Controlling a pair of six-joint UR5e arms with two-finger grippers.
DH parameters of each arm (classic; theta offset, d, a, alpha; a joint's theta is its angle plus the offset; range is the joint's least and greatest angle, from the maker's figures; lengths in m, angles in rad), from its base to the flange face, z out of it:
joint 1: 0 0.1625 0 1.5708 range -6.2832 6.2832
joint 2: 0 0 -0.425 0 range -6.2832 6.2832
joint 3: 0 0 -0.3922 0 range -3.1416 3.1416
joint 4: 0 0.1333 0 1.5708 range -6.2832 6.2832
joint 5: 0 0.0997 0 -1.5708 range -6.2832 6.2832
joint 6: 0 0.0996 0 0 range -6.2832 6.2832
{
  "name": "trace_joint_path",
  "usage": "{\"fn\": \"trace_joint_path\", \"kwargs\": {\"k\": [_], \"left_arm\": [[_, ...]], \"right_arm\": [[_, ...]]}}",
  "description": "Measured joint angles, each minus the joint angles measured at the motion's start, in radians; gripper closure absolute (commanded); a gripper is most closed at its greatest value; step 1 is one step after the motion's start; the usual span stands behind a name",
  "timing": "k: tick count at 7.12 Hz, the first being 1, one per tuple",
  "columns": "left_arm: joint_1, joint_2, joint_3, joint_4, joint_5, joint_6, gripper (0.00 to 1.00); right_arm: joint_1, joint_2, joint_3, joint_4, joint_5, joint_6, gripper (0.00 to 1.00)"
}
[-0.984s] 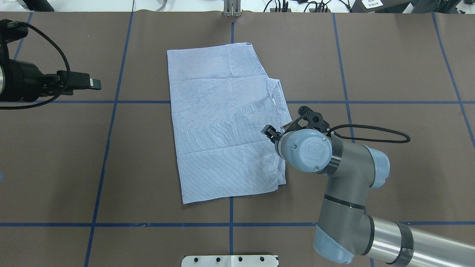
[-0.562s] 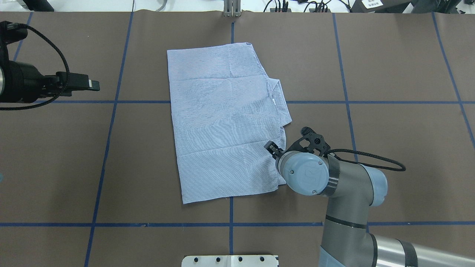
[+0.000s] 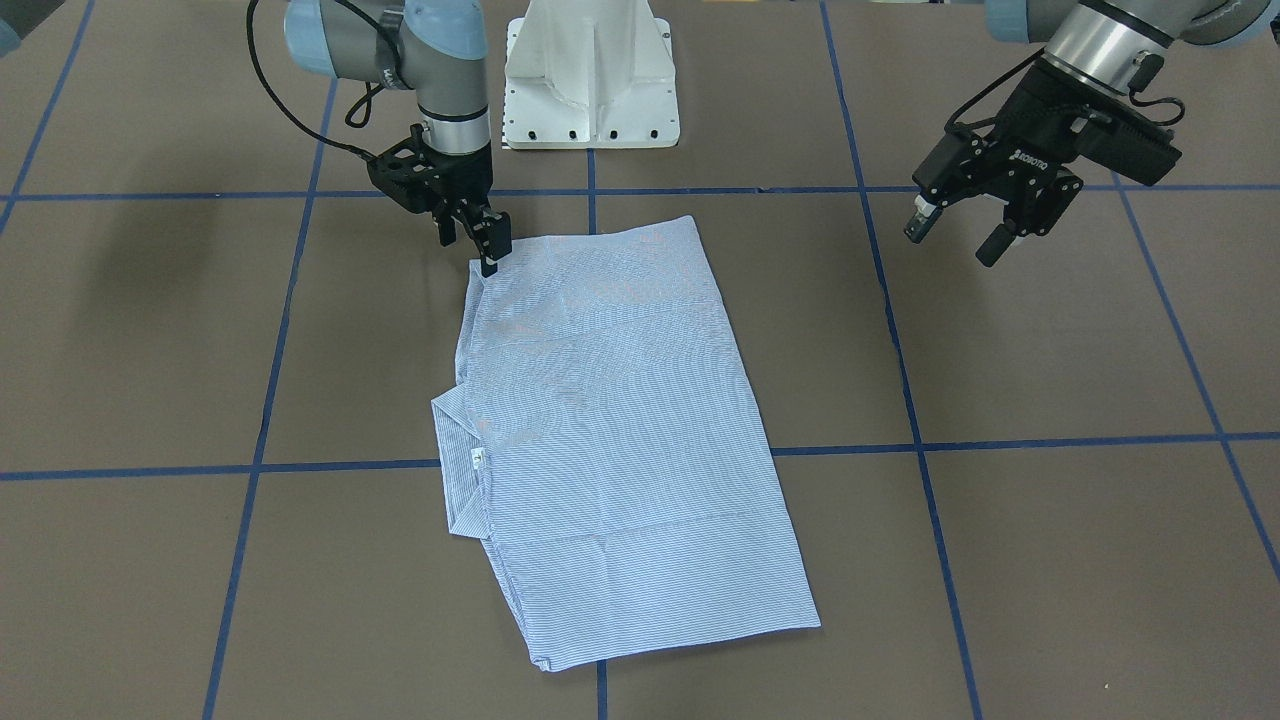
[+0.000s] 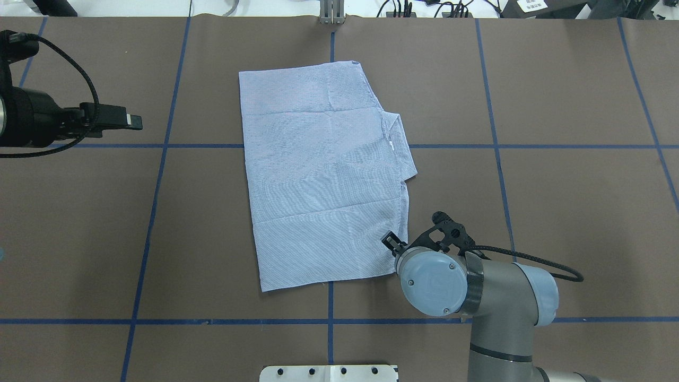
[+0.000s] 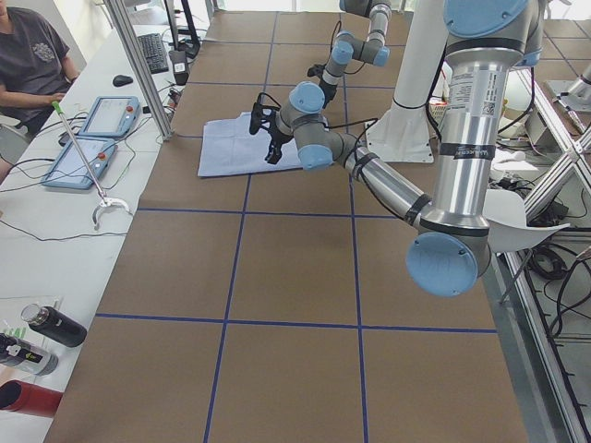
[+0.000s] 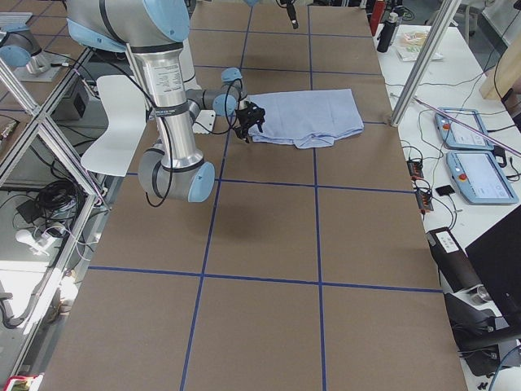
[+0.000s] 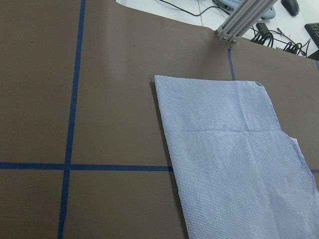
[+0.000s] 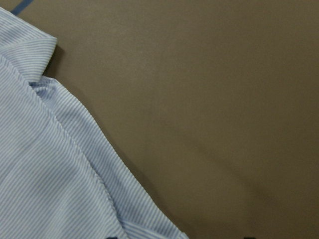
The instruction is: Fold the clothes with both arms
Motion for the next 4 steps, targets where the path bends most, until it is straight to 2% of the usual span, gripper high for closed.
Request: {"fn": "trace_joint_path", "kwargs": {"k": [4], "left_arm": [[0.0,0.0,-0.002,0.0,0.002,0.0,0.0]], "right_arm": [[-0.005,0.007,-0.011,0.004,-0.004,0.001,0.19]]}}
